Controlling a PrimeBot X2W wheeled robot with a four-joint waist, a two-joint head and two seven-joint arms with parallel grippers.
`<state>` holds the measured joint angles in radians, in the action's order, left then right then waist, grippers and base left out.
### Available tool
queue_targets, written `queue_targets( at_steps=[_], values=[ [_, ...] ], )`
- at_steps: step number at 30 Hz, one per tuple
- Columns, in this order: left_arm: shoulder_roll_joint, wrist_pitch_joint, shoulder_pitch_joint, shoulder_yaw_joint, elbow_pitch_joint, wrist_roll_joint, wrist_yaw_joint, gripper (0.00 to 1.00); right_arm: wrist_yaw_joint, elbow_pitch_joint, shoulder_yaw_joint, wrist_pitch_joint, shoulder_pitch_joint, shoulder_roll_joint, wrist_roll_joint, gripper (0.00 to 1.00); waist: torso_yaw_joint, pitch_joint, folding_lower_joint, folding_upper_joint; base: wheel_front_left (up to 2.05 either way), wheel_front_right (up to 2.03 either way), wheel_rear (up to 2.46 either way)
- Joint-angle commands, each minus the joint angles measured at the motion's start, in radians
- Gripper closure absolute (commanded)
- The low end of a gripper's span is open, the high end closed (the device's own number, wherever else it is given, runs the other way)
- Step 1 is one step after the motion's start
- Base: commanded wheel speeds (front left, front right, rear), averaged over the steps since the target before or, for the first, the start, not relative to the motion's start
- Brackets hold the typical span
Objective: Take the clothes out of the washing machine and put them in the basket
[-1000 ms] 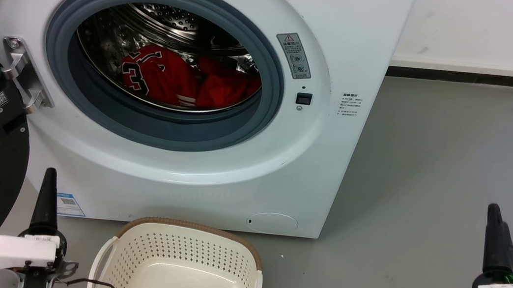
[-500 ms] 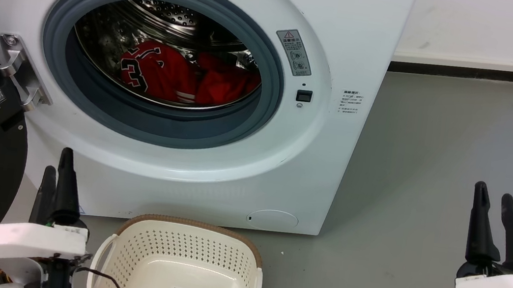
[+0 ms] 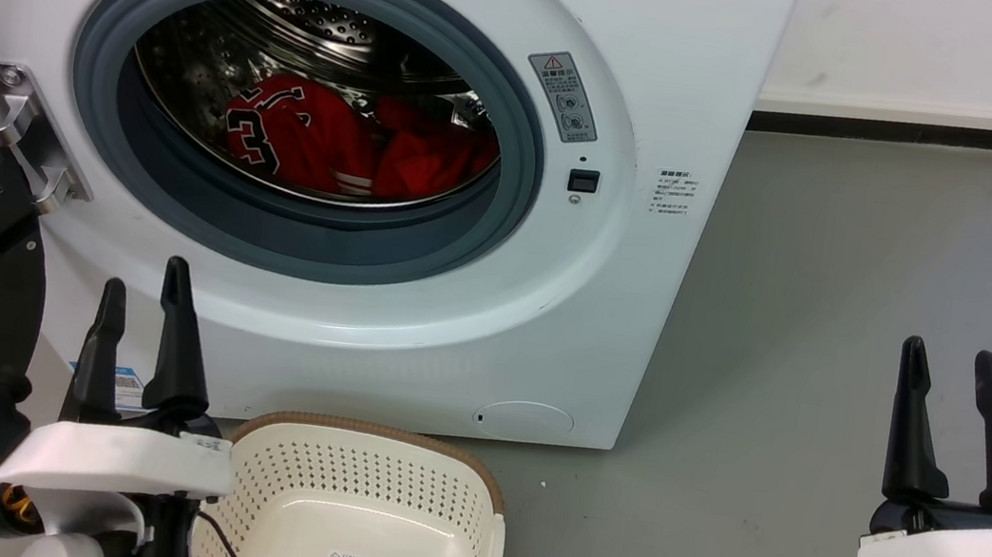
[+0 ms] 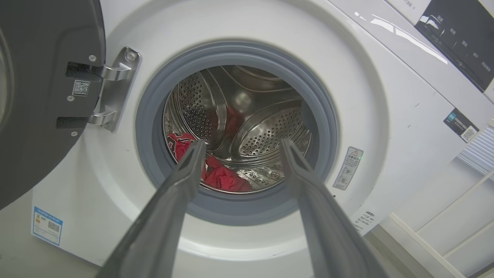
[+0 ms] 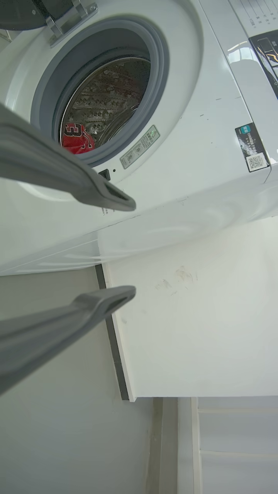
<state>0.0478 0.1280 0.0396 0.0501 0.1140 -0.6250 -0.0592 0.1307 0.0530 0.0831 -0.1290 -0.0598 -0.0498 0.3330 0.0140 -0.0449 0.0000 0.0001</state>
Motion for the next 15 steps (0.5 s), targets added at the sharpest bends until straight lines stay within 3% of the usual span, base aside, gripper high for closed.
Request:
queue_targets(
  at_steps=[1, 6, 11, 15],
  values=[
    [0.003, 0.012, 0.003, -0.011, 0.034, 0.054, -0.012, 0.00, 0.000, 0.020, -0.001, -0.011, -0.003, -0.001, -0.041, 0.00, 0.001, -0.001, 0.0000, -0.0001, 0.00, 0.00, 0.00],
    [0.003, 0.025, -0.003, -0.041, 0.063, 0.136, -0.050, 0.00, 0.000, 0.035, -0.003, -0.024, -0.001, -0.001, -0.110, 0.00, 0.004, -0.004, 0.0000, -0.0001, 0.00, 0.00, 0.00],
    [0.012, 0.038, -0.010, -0.070, 0.044, 0.218, -0.057, 0.00, 0.000, 0.047, -0.001, -0.037, 0.003, -0.001, -0.172, 0.00, 0.006, -0.007, 0.0000, -0.0001, 0.00, 0.00, 0.00],
    [0.023, 0.048, -0.018, -0.093, 0.022, 0.271, -0.098, 0.00, 0.000, 0.053, -0.001, -0.047, 0.008, -0.001, -0.219, 0.00, 0.006, -0.008, 0.0000, -0.0001, 0.00, 0.00, 0.00]
  ],
)
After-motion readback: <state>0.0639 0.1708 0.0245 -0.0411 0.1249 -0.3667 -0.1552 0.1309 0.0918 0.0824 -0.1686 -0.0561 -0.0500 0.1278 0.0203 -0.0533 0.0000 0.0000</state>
